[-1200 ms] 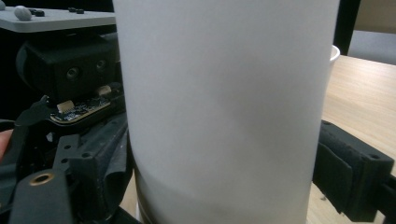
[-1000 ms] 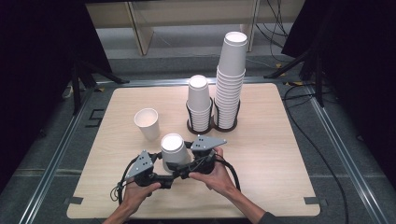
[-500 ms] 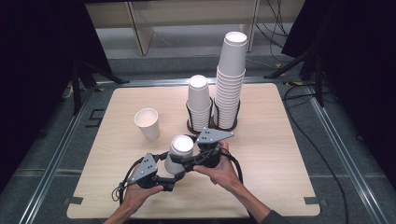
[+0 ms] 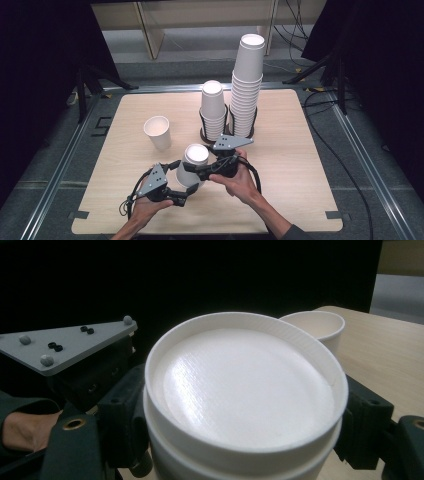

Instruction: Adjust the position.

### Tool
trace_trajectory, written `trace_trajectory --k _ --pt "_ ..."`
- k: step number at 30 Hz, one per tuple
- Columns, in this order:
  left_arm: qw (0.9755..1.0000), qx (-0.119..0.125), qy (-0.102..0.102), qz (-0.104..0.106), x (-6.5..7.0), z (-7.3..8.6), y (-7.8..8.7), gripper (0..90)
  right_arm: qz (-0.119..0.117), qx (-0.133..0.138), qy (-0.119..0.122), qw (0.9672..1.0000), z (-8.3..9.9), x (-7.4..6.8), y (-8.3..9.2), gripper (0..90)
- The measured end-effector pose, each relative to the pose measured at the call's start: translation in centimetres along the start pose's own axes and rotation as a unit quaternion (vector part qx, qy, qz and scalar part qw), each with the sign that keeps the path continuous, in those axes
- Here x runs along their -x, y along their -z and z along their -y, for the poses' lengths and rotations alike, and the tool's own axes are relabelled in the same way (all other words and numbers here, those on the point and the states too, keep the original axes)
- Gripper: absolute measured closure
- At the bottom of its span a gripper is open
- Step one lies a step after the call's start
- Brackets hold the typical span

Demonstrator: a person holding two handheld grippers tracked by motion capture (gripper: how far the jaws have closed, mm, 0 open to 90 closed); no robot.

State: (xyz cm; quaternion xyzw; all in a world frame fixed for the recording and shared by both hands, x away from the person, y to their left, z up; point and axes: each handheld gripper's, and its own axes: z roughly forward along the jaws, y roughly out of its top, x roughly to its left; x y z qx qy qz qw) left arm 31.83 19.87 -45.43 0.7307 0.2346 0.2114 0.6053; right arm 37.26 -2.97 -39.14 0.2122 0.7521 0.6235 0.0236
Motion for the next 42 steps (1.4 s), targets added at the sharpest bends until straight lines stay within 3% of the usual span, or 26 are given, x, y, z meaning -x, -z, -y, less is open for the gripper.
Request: trace_trajectory --k 1,3,4,5,6,7,8,11,14,19,24,27,28,32,33,35,36,37,40,41,42 --pt "1.0000 0.007 0.005 0.001 0.0 0.0 0.0 6.2 -0.007 0.005 -0.018 0.9998 0.0 -0.1 0.1 24.4" --pt "0.9997 0.025 0.005 0.006 0.0 0.1 -0.1 6.1 -0.002 0.011 -0.011 0.9999 -0.1 0.0 0.2 24.4" --pt "0.9999 0.014 0.003 0.002 0.0 0.0 0.0 5.9 -0.008 0.014 -0.019 0.9997 -0.1 -0.1 0.1 24.5" --pt "0.9998 0.019 0.005 0.003 0.0 0.0 0.0 5.4 -0.001 0.019 -0.006 0.9998 -0.2 0.0 0.1 24.5" --pt "0.9996 0.026 0.010 0.004 0.0 0.1 -0.2 4.5 -0.007 0.011 -0.031 0.9994 -0.2 -0.4 0.2 24.6" --pt "0.9999 0.013 0.009 -0.004 0.0 0.0 -0.1 3.5 -0.005 0.013 -0.022 0.9997 -0.1 -0.3 0.1 24.6" --pt "0.9998 0.012 0.014 -0.007 0.0 0.1 -0.1 2.8 -0.007 0.018 -0.031 0.9993 -0.1 -0.4 0.1 24.6" --pt "0.9998 0.009 0.017 -0.008 0.0 0.2 -0.3 0.5 -0.007 0.036 -0.007 0.9993 -0.2 -0.3 -0.2 24.7" --pt "0.9996 0.021 0.017 -0.004 0.1 0.2 -0.3 0.0 -0.013 0.021 -0.023 0.9994 -0.4 -0.9 -0.1 24.7" --pt "0.9998 0.014 0.016 -0.003 0.1 0.1 0.0 2.7 -0.010 0.025 -0.008 0.9996 -0.4 -0.9 -0.2 24.6" --pt "0.9999 0.006 0.008 -0.006 -0.1 -0.2 0.2 8.8 -0.022 0.025 -0.030 0.9990 -0.3 -0.7 -0.1 23.8" --pt "1.0000 -0.007 -0.001 -0.007 -0.1 -0.2 0.2 11.5 -0.021 0.006 -0.026 0.9994 -0.4 -0.7 0.0 22.8" --pt "1.0000 0.001 -0.001 -0.003 -0.1 -0.2 0.1 12.3 -0.020 0.010 -0.008 0.9997 -0.4 -0.4 0.0 22.4" --pt "0.9991 -0.028 -0.031 -0.007 0.0 -0.4 0.4 13.7 -0.030 -0.016 -0.012 0.9994 -0.7 -0.4 0.3 20.9" --pt "0.9992 -0.027 -0.030 -0.003 0.0 -0.3 0.3 13.9 -0.029 -0.021 -0.004 0.9994 -0.8 -0.4 0.4 19.8" --pt "0.9979 -0.049 -0.041 -0.007 -0.1 -0.3 0.4 14.1 -0.017 -0.030 0.014 0.9993 -1.2 -0.4 0.7 18.7" --pt "0.9982 -0.045 -0.039 -0.005 -0.1 -0.1 0.3 14.1 -0.012 -0.041 0.022 0.9989 -1.4 -0.3 0.9 18.6" --pt "0.9973 -0.059 -0.043 -0.010 -0.1 -0.2 0.4 14.1 -0.009 -0.046 0.022 0.9987 -1.5 -0.4 1.0 18.5" --pt "0.9963 -0.068 -0.052 -0.009 -0.2 -0.2 0.6 14.1 0.000 -0.077 0.041 0.9962 -1.7 -0.2 1.5 17.1" --pt "0.9969 -0.059 -0.052 -0.007 -0.2 -0.1 0.5 14.2 -0.004 -0.086 0.037 0.9956 -1.7 -0.2 1.7 17.1" --pt "0.9957 -0.074 -0.056 -0.008 -0.2 -0.2 0.7 14.1 -0.007 -0.096 0.035 0.9948 -1.7 -0.1 1.8 17.0"
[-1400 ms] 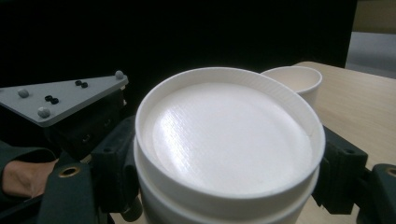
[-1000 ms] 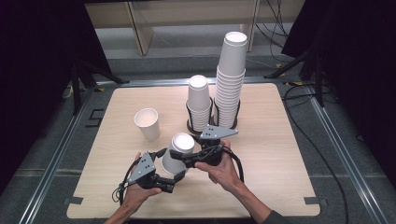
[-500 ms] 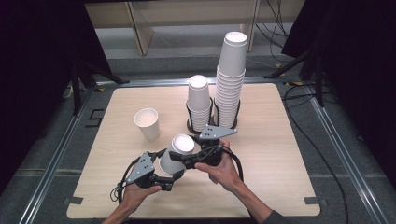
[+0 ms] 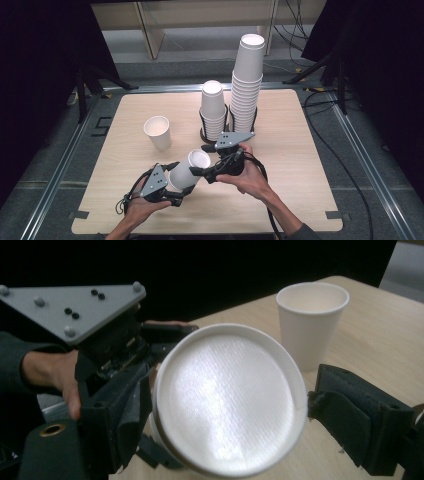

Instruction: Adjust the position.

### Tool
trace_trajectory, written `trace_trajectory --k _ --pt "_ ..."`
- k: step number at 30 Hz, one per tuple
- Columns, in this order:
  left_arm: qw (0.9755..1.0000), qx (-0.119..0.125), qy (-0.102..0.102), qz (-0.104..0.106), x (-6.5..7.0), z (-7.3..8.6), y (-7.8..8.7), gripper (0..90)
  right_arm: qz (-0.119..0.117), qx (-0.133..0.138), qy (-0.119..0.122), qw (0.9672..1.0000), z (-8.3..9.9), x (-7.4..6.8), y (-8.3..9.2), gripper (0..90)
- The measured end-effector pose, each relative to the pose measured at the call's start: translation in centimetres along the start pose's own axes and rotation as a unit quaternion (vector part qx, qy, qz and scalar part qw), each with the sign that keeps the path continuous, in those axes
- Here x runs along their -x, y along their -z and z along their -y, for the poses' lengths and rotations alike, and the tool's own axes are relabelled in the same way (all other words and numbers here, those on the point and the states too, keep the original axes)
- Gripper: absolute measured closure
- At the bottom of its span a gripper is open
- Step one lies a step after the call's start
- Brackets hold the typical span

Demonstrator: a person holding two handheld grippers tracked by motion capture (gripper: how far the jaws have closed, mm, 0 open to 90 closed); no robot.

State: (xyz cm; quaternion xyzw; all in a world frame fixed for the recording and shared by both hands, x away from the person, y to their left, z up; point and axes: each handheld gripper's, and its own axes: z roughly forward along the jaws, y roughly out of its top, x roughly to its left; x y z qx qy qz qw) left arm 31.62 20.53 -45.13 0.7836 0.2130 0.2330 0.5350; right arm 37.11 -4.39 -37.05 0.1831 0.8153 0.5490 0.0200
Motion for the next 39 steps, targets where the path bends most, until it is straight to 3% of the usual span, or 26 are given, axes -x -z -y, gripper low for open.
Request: trace_trajectory --k 1,3,4,5,7,8,10,16,23,27,30,39 --pt "1.0000 -0.006 -0.005 0.000 0.02 0.01 0.02 14.1 -0.003 -0.005 -0.005 1.0000 0.05 -0.05 0.11 16.9" --pt "0.9998 -0.016 -0.009 0.008 0.02 0.03 0.03 14.1 -0.008 -0.013 0.009 0.9998 0.11 0.16 0.14 17.1" --pt "0.9999 -0.010 -0.006 0.010 0.11 0.11 -0.13 14.1 -0.007 -0.018 0.013 0.9997 0.14 0.15 0.14 16.9" --pt "0.9995 -0.026 -0.012 0.012 0.12 0.05 -0.04 14.1 -0.016 -0.028 0.006 0.9995 0.18 0.07 0.10 16.7" --pt "0.9995 -0.025 -0.010 0.020 0.32 0.12 -0.26 14.1 -0.019 -0.035 0.017 0.9991 0.21 0.02 -0.07 16.7" --pt "0.9989 -0.038 -0.020 0.022 0.29 0.02 -0.13 14.1 -0.024 -0.041 0.019 0.9987 0.24 -0.02 -0.20 16.7" --pt "0.9990 -0.030 -0.020 0.025 0.47 0.02 -0.23 14.1 -0.029 -0.051 0.019 0.9981 0.26 -0.19 -0.38 16.8" --pt "0.9981 -0.037 -0.033 0.036 0.58 0.00 -0.22 13.9 -0.037 -0.070 0.027 0.9965 0.40 -0.24 -0.71 21.1" --pt "0.9978 -0.035 -0.034 0.046 0.51 0.17 -0.32 11.7 -0.061 -0.071 -0.005 0.9956 0.71 0.31 -0.45 25.0" --pt "0.9976 -0.034 -0.039 0.047 0.49 0.16 -0.26 10.8 -0.066 -0.064 0.003 0.9958 0.62 0.40 -0.40 25.5" --pt "0.9966 -0.037 -0.053 0.051 0.68 0.26 -0.31 12.4 -0.067 -0.082 0.010 0.9943 0.66 0.31 -0.38 25.0" --pt "0.9969 -0.024 -0.053 0.053 0.89 0.17 -0.41 13.8 -0.072 -0.101 0.006 0.9922 0.77 0.10 -0.61 22.8"
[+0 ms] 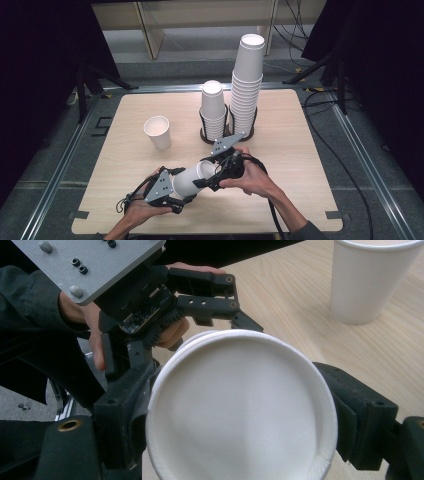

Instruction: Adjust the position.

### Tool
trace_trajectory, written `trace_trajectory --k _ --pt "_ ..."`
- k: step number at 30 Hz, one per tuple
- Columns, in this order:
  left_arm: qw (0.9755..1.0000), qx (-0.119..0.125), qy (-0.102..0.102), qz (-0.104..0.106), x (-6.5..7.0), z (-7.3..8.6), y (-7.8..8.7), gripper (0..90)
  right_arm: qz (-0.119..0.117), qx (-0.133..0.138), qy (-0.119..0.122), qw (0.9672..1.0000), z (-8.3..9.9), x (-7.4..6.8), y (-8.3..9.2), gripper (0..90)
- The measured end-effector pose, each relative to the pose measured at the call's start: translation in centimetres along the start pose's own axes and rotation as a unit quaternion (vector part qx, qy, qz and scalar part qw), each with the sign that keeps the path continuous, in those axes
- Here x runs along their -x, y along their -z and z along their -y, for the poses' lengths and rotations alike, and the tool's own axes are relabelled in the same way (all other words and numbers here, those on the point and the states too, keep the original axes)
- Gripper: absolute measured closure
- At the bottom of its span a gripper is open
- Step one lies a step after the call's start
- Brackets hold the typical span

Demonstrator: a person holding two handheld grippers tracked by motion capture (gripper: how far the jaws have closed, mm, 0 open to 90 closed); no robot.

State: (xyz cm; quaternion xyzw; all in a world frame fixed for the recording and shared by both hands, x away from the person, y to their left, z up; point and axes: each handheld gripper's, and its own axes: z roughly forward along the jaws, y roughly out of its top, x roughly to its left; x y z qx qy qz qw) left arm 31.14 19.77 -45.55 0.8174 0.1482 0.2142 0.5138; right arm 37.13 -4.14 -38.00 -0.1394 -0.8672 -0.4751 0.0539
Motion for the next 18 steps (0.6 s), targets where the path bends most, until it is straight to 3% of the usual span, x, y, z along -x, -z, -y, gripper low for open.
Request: trace_trajectory --k 6,8,13,14,16,18 --pt "1.0000 0.003 0.001 -0.001 -0.01 0.01 0.00 13.8 0.002 0.003 0.000 1.0000 0.04 0.13 -0.09 22.5" --pt "1.0000 -0.001 0.000 -0.003 -0.02 -0.04 0.12 13.8 0.001 0.001 -0.012 0.9999 0.10 0.10 -0.10 21.7" --pt "1.0000 0.005 0.002 -0.006 -0.16 -0.05 0.24 13.9 -0.001 -0.002 -0.006 1.0000 0.23 0.25 -0.39 21.3" --pt "1.0000 0.002 0.001 -0.006 -0.18 -0.06 0.29 13.9 -0.002 -0.009 -0.021 0.9997 0.20 0.04 -0.32 21.4" --pt "1.0000 -0.001 0.000 -0.004 -0.23 -0.08 0.33 13.8 -0.001 -0.002 -0.006 1.0000 0.19 0.27 -0.45 21.5" --pt "1.0000 0.001 0.002 -0.004 -0.21 -0.07 0.31 13.7 -0.003 -0.002 -0.009 1.0000 0.21 0.32 -0.41 21.7"
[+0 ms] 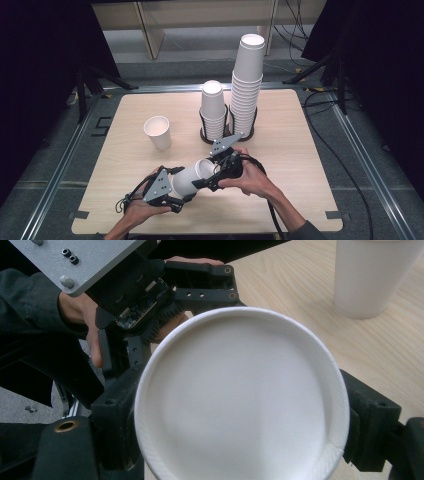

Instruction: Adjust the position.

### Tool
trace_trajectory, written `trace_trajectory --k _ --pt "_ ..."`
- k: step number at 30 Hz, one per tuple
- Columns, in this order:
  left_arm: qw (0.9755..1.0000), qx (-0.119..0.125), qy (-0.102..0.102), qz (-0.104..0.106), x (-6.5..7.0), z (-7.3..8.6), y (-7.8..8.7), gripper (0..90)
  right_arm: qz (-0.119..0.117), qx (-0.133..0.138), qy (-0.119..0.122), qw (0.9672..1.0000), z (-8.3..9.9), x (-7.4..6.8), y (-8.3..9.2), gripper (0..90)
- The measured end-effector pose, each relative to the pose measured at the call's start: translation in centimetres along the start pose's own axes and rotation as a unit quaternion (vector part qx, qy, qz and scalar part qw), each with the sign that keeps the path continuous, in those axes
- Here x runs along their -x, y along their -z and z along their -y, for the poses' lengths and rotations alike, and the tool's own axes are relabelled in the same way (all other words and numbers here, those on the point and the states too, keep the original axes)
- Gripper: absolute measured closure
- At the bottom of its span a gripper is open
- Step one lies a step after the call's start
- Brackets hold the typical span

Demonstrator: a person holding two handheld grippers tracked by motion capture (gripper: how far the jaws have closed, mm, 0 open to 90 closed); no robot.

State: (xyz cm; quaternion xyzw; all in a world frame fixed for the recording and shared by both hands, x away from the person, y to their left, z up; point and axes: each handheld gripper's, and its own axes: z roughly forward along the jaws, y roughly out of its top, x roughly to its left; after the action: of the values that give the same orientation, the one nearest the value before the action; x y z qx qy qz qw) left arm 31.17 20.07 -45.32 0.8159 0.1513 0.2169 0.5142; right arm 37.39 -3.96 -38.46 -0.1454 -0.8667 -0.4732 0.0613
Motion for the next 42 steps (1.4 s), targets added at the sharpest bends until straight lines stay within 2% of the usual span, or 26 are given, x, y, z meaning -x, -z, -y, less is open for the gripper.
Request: trace_trajectory --k 3,6,7,9,10,14,17,18,19,21,22,24,25,30,32,33,34,35,36,37,39,40,41,42 --pt "0.9999 0.013 0.004 0.001 0.0 0.1 -0.1 11.6 0.000 0.002 0.001 1.0000 0.0 0.0 0.0 22.6" --pt "0.9994 0.029 0.017 -0.001 0.0 0.2 -0.3 7.0 -0.003 0.007 0.001 1.0000 0.0 0.1 0.2 23.5" --pt "0.9994 0.027 0.022 -0.004 0.0 0.2 -0.1 6.0 -0.004 0.011 0.002 0.9999 0.0 0.2 0.3 23.7" --pt "0.9987 0.044 0.024 -0.006 -0.2 0.2 0.0 5.3 -0.010 0.018 -0.006 0.9998 0.0 0.3 0.4 23.8" --pt "0.9978 0.060 0.029 -0.007 -0.2 0.2 0.0 5.0 -0.015 0.024 -0.013 0.9995 0.1 0.5 0.6 23.8" --pt "0.9961 0.077 0.042 -0.013 -0.3 0.2 0.4 4.4 -0.034 0.047 -0.038 0.9976 0.5 1.1 0.9 23.9" --pt "0.9940 0.094 0.055 -0.010 -0.4 0.3 0.2 4.2 -0.036 0.060 -0.037 0.9969 0.6 1.5 0.9 23.9" --pt "0.9943 0.089 0.057 -0.012 -0.4 0.3 0.4 4.1 -0.041 0.062 -0.051 0.9959 0.7 1.4 1.0 24.0" --pt "0.9937 0.093 0.063 -0.011 -0.4 0.2 0.4 4.1 -0.042 0.062 -0.058 0.9955 0.8 1.4 1.0 24.0" --pt "0.9928 0.097 0.069 -0.008 -0.4 0.3 0.4 4.2 -0.043 0.068 -0.058 0.9951 0.8 1.7 1.1 24.1" --pt "0.9937 0.093 0.062 -0.008 -0.6 0.3 0.5 4.2 -0.047 0.071 -0.055 0.9948 0.9 1.7 1.1 24.1" --pt "0.9931 0.097 0.065 -0.008 -0.6 0.3 0.5 4.1 -0.047 0.074 -0.056 0.9946 1.0 1.9 1.1 24.1" --pt "0.9918 0.109 0.066 -0.006 -0.5 0.4 0.4 4.0 -0.049 0.076 -0.057 0.9943 1.0 1.9 1.1 24.1" --pt "0.9915 0.115 0.061 -0.011 -0.6 0.5 0.7 3.7 -0.068 0.087 -0.067 0.9916 1.1 2.1 1.1 24.1" --pt "0.9903 0.122 0.065 -0.013 -0.5 0.5 0.6 3.5 -0.063 0.086 -0.074 0.9916 1.1 2.1 1.2 24.2" --pt "0.9909 0.121 0.058 -0.014 -0.5 0.5 0.7 3.5 -0.068 0.089 -0.075 0.9908 1.1 2.1 1.2 24.2" --pt "0.9897 0.131 0.056 -0.013 -0.5 0.5 0.6 3.5 -0.064 0.093 -0.072 0.9910 1.1 2.2 1.3 24.2" --pt "0.9909 0.122 0.055 -0.017 -0.5 0.5 0.7 3.4 -0.070 0.094 -0.078 0.9900 1.1 2.2 1.3 24.2" --pt "0.9894 0.133 0.057 -0.017 -0.5 0.5 0.5 3.0 -0.077 0.099 -0.078 0.9890 1.1 2.2 1.3 24.2" --pt "0.9902 0.125 0.058 -0.021 -0.5 0.5 0.6 3.0 -0.068 0.097 -0.079 0.9899 1.1 2.2 1.4 24.2" --pt "0.9906 0.123 0.057 -0.019 -0.4 0.5 0.6 4.4 -0.066 0.099 -0.077 0.9899 1.2 2.3 1.3 24.2" --pt "0.9896 0.130 0.060 -0.015 -0.5 0.4 0.5 5.1 -0.066 0.099 -0.075 0.9901 1.2 2.3 1.3 24.1" --pt "0.9925 0.110 0.051 -0.017 -0.6 0.3 0.8 5.9 -0.065 0.100 -0.076 0.9900 1.2 2.3 1.4 24.0" --pt "0.9928 0.108 0.050 -0.017 -0.6 0.3 0.8 6.8 -0.072 0.105 -0.076 0.9889 1.2 2.4 1.2 23.9"
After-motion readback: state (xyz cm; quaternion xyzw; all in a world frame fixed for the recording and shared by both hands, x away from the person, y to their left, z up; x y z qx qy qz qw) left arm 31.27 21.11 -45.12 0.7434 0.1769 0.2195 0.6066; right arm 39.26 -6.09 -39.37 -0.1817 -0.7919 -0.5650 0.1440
